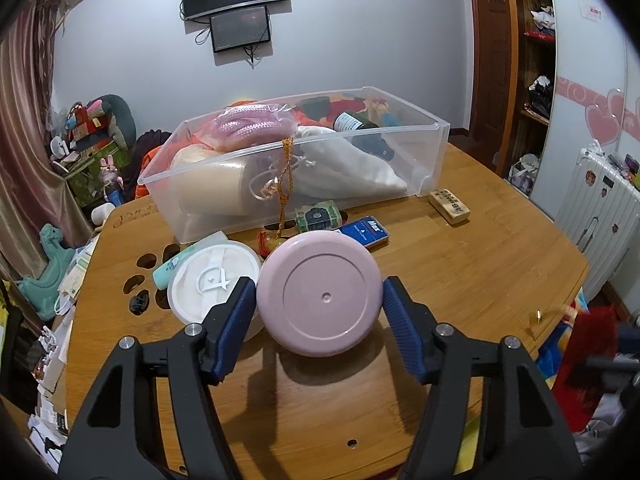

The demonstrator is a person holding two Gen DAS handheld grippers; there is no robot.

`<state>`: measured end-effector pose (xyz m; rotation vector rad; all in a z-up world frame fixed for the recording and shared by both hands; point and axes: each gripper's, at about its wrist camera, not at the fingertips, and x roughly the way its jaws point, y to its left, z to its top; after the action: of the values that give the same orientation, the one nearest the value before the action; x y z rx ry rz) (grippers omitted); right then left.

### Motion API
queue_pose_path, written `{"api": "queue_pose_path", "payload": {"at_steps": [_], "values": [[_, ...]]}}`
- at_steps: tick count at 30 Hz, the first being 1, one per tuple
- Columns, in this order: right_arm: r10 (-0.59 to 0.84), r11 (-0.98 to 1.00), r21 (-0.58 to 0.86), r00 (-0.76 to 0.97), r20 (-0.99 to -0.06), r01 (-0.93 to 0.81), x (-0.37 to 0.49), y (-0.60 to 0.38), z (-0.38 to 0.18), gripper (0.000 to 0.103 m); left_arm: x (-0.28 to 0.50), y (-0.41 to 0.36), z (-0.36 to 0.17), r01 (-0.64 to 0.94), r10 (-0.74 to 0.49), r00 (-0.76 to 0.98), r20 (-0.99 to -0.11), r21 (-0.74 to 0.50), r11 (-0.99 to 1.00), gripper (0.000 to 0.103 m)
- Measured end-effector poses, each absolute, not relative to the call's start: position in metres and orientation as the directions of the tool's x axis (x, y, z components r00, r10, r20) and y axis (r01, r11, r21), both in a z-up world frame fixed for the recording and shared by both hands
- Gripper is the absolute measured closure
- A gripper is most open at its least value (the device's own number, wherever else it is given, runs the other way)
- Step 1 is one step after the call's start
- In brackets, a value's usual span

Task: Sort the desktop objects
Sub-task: 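Carry the pink case into the box with the left tool while the right tool drops the red pouch in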

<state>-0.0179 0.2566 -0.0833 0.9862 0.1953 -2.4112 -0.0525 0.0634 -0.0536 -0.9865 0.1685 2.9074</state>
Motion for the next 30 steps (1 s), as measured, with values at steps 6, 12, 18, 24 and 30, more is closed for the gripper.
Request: {"api": "queue_pose_path", "payload": {"at_steps": [6,12,18,24,30], "values": [[-0.422,-0.854,0.047,-0.637,-0.645,0.519,-0.036,0.254,-0.060,0.087,-0.050,0.056,-0.045,-0.086,0.045,-0.799,-0.600,0.040,-0.996,0.039],[-0.439,-0.845,0.038,-0.651,-0.619,0.533,-0.058,0.244,-0.047,0.087,-0.042,0.051,-0.024,-0.074,0.037,-0.833,-0.551,0.045,-0.996,0.039],[-0.457,-0.836,0.031,-0.665,-0.591,0.548,-0.078,0.227,-0.034,0.087,-0.039,0.043,-0.002,-0.081,0.064,-0.855,-0.515,0.010,-0.997,0.039],[-0.462,-0.832,0.008,-0.684,-0.565,0.555,-0.098,0.213,-0.017,0.087,-0.043,0.038,0.018,-0.079,0.060,-0.878,-0.474,0.020,-0.997,0.039],[-0.469,-0.831,-0.005,-0.706,-0.530,0.556,-0.118,0.205,0.001,0.087,-0.058,0.031,0.035,-0.082,0.066,-0.890,-0.451,0.017,-0.996,0.039]]}}
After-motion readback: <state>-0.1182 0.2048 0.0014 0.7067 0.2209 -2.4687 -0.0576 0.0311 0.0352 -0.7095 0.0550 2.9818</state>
